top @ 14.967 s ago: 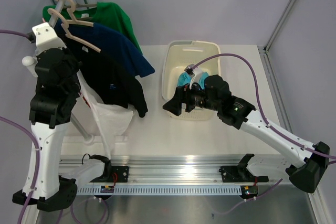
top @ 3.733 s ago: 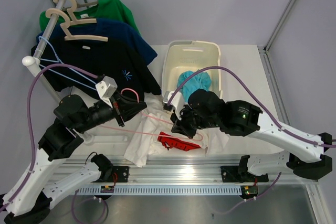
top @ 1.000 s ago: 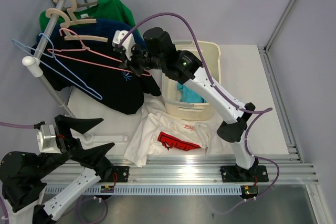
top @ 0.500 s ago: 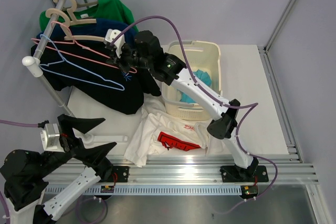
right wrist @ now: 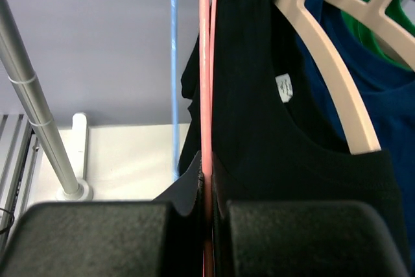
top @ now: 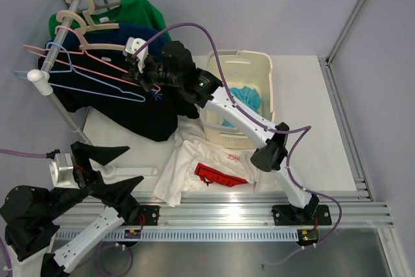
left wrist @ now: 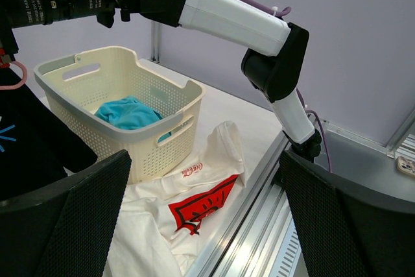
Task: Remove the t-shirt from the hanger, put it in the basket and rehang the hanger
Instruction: Place the hanger at the clothesline.
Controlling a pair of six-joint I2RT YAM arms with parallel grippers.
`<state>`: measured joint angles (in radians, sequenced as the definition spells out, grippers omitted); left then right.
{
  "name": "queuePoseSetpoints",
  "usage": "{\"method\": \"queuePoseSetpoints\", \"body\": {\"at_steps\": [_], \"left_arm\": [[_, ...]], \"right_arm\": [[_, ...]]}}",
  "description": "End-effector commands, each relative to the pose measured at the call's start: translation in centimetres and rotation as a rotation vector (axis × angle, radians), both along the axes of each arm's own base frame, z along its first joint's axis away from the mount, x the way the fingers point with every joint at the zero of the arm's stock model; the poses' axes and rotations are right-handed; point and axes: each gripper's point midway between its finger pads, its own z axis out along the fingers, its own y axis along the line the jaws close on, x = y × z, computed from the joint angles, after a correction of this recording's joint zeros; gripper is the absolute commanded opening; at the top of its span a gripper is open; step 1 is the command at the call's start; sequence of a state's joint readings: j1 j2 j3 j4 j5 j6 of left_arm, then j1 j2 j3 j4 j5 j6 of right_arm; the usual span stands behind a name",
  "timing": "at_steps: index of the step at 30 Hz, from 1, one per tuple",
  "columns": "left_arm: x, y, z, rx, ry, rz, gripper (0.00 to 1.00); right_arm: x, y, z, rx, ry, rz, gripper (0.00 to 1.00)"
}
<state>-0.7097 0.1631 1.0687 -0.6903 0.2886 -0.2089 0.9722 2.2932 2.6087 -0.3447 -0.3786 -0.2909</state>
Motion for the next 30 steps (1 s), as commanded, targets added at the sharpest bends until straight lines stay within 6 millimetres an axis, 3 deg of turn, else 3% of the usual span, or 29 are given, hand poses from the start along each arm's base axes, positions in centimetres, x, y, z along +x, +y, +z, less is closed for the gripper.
{"method": "queuePoseSetpoints", "body": {"at_steps": [1,8,24,30], "left_arm": [[-0.7,0.3,0.6,-0.016,-0.051,-0.014,0.99],[-1.2,0.7,0.5,-0.027,-0.067,-0.013,0.99],[-1.5,0.7,0.6,-0.035,-0.063,-0.028,0.99],[-1.4,0.6,0.4,-0.031,-0.059,-0.031,0.99]], "right_arm": [[-1.6,1.3,2.6,0.08,-0.065,0.037,0.0],[-1.6,2.1,1.6,0.072,-0.054,0.031,0.0],[1.1,3.4,3.1,0.212,-0.093,-0.077,0.0],[2.1,4.3,0.6,0.194,-0.066,-0.102,0.0]]}}
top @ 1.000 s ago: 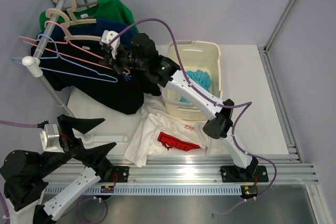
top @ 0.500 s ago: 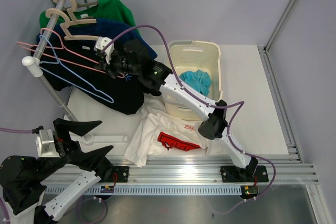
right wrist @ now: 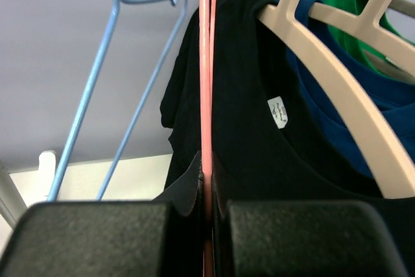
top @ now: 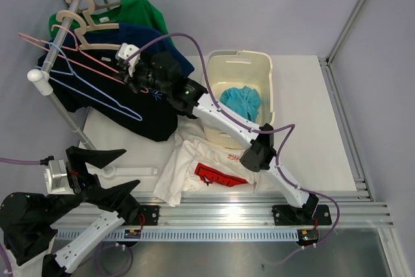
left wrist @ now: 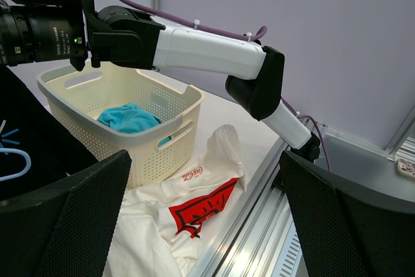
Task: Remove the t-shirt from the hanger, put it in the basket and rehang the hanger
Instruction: Place the hanger at the clothesline.
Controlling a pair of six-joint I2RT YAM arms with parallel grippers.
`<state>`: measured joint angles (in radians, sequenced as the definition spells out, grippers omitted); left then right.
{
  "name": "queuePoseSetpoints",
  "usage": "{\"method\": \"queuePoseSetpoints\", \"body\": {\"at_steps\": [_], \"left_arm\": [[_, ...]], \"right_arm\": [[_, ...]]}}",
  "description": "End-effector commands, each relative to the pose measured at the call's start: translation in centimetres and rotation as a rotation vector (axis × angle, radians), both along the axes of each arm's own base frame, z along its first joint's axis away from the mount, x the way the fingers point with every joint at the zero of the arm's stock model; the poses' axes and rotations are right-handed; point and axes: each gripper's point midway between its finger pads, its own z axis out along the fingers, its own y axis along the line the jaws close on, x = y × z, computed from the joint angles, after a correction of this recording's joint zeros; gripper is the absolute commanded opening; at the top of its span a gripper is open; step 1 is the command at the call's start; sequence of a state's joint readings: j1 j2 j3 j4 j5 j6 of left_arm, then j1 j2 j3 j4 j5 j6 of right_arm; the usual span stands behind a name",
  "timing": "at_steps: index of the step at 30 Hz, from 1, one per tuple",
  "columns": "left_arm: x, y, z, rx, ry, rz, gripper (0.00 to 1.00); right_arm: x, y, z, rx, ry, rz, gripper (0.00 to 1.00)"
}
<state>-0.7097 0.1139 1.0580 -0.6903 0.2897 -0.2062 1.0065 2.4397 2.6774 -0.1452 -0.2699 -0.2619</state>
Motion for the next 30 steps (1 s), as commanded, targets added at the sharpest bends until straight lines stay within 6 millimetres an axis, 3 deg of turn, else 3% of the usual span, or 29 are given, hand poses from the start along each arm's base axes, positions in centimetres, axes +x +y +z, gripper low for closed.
{"method": "queuePoseSetpoints", "body": {"at_steps": [1,14,17,20,24,28,30], "left_arm": [[-0.6,-0.2,0.3,-0.006,-0.029,-0.03,0.99],[-0.9,0.1,0.2,-0.007,-0.049,-0.03,0.99],[-0.9,0.1,0.1,-0.008,-0.051,-0.028,0.99],[-0.8,0.1,0.0,-0.007,-0.052,-0.026,0.99],[-1.2,0.5,0.4,-0.022,-0.061,-0.021,0.99],[-1.2,0.9,0.7,-0.029,-0.067,-0.007,0.99],[-0.3,1.3,0.7,-0.021,-0.055,0.044,0.99]], "right_arm": [[0.2,0.4,1.9,0.081,-0.033,-0.026,0.0],[-0.2,1.3,-1.2,0.019,0.026,0.023,0.01],[-0.2,1.0,-1.1,0.012,0.017,0.017,0.02],[-0.6,1.1,-0.9,0.015,0.024,0.03,0.19],[-0.4,0.3,0.6,0.042,0.023,0.003,0.33],[-0.6,-0.4,1.7,0.052,0.034,-0.017,0.4],[-0.9,-1.9,3.8,0.069,0.035,-0.045,0.67]]}}
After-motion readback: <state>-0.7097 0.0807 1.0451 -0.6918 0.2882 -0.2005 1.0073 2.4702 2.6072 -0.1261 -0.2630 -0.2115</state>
